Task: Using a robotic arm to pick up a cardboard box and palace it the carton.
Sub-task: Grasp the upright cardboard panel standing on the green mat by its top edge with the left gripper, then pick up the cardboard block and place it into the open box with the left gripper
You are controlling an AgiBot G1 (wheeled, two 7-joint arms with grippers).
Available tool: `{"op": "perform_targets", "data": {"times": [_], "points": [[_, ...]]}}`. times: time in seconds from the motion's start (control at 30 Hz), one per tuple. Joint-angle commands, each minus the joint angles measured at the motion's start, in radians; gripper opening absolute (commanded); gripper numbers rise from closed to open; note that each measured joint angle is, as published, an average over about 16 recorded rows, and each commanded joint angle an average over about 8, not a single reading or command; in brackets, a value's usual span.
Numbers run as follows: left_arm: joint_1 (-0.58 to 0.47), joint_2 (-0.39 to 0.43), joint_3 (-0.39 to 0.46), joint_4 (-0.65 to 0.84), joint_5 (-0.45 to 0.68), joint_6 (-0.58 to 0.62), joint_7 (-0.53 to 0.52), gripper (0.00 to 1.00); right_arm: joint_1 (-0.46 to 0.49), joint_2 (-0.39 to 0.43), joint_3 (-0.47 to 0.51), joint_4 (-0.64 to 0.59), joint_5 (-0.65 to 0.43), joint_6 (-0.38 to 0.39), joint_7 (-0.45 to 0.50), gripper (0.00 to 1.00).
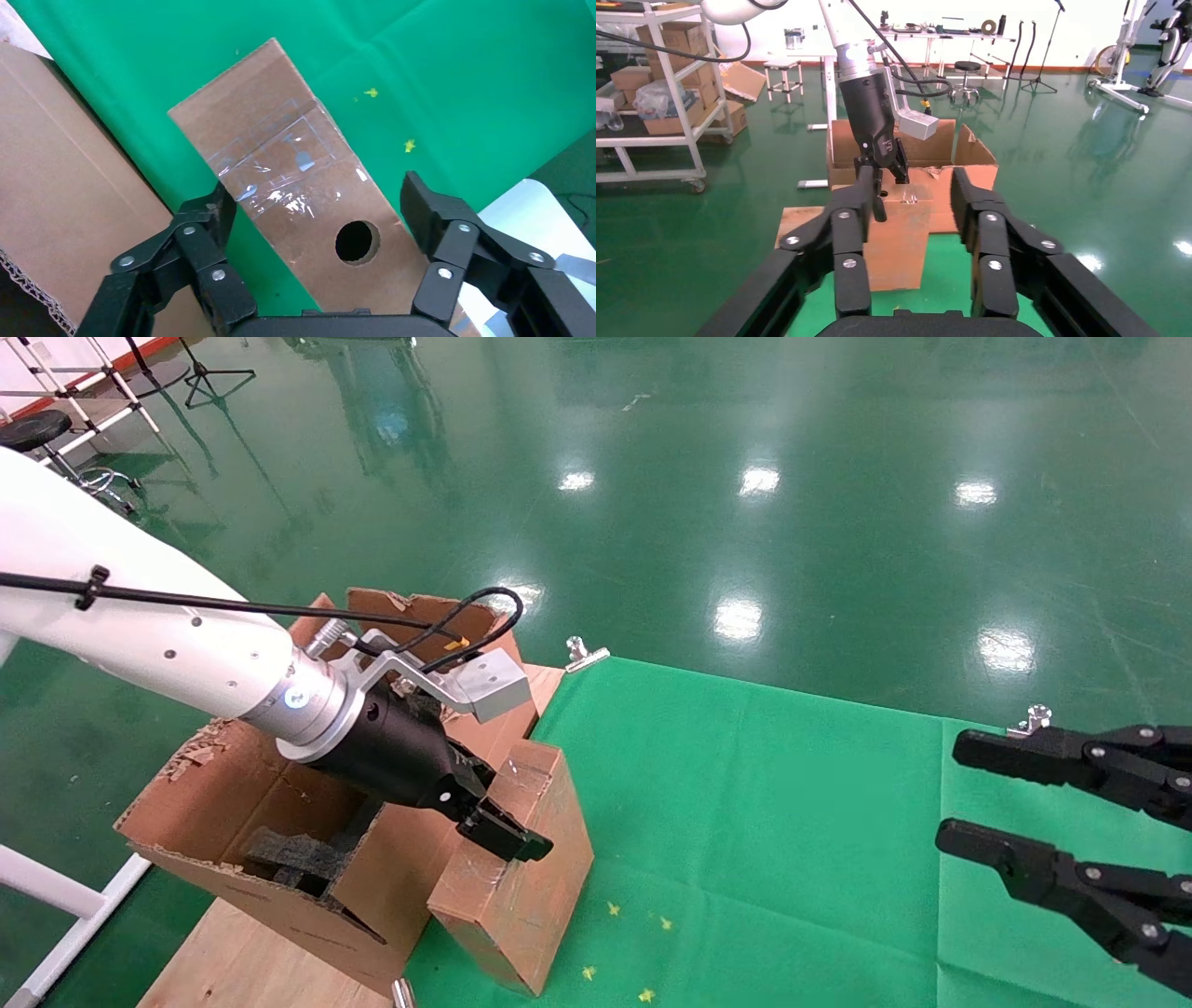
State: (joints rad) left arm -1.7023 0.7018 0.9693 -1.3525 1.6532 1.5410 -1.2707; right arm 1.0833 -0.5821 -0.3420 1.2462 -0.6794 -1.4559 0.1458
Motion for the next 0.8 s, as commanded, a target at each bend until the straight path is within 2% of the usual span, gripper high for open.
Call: {"op": "perform_targets", "data": {"times": [0.03, 0.4, 0.63, 0.8], "points": [[0.000, 0.000, -0.001, 0.000, -0.001, 0.000, 0.000, 0.00, 0.000, 0.000, 0.000, 0.000, 0.000, 0.000, 0.000, 1.00], [-0.007, 0.000, -0.010, 0.018, -0.019, -0.009, 0.025, 0.00, 0.000, 0.000, 0.000, 0.000, 0.000, 0.000, 0.000, 1.00], [-0.074, -0.041, -0.073, 0.052, -0.095, -0.027, 0.140, 0.00, 0.000, 0.000, 0.000, 0.000, 0.000, 0.000, 0.000, 1.00], [-0.168, -0.091, -0.140, 0.089, -0.135, -0.032, 0.233, 0.00, 0.000, 0.000, 0.000, 0.000, 0.000, 0.000, 0.000, 1.00]]}}
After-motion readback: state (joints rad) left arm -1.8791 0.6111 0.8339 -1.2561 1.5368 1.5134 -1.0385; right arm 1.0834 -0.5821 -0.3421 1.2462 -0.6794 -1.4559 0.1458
